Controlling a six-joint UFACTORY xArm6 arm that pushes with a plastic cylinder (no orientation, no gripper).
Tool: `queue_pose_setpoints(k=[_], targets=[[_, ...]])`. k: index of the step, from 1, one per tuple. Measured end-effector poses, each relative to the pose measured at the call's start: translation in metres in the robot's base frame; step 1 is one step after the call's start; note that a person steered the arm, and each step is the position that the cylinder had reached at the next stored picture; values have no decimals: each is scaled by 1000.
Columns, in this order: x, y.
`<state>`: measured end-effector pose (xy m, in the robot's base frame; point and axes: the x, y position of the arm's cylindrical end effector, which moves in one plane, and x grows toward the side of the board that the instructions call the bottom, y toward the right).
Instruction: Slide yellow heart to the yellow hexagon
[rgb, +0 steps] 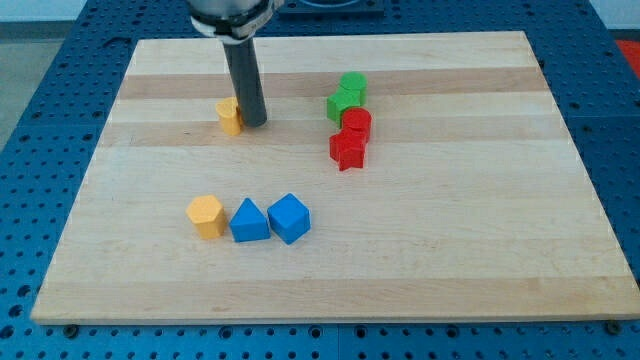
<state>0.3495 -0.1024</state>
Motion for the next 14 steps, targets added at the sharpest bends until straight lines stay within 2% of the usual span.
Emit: queue_pose_setpoints(k=[1, 2, 5, 6, 7, 8, 10, 11, 12, 14], targets=[[-38, 1], [-37, -12], [58, -12], [66, -13], [27, -14], [29, -38], [104, -63], [99, -63], [68, -62], [91, -68]])
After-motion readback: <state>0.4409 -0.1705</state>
